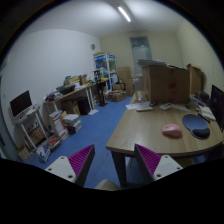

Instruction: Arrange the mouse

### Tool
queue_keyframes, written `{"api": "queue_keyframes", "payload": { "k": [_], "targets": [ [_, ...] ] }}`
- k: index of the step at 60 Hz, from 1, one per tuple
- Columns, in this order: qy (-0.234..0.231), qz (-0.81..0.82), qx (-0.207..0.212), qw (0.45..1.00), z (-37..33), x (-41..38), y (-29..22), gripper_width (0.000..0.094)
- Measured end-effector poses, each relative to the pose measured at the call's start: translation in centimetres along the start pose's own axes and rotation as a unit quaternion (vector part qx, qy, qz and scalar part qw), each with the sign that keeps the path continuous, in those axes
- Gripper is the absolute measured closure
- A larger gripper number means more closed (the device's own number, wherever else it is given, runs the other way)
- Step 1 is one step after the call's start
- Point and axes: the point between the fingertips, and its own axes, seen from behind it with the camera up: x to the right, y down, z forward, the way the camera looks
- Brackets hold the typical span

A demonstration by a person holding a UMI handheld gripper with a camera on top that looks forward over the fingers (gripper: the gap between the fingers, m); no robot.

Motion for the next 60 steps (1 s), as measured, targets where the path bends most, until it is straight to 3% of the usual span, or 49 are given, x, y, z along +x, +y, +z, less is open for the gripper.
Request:
{"api": "queue_keyframes", "payload": {
  "k": [14, 21, 29, 42, 51, 60],
  "targets": [
    [0.046, 0.008, -0.006, 0.999, -0.5, 8.2, 1.5, 0.0125],
    [0.099, -0.015, -0.026, 0.995, -0.2, 15.4, 2.4, 0.0113],
    [0.157, -0.044, -0.015, 0.987, 1.9, 23.8, 1.0, 0.0102],
    [0.124, -0.042, -0.042, 0.991, 7.7, 27.6, 1.6, 0.0091],
    [0.154, -0.046, -0.058, 0.985, 10.9, 32.0, 1.8, 0.0086],
    [0.123, -0.016, -0.065, 0.99, 13.5, 32.1, 0.9, 0.0087]
  ]
}}
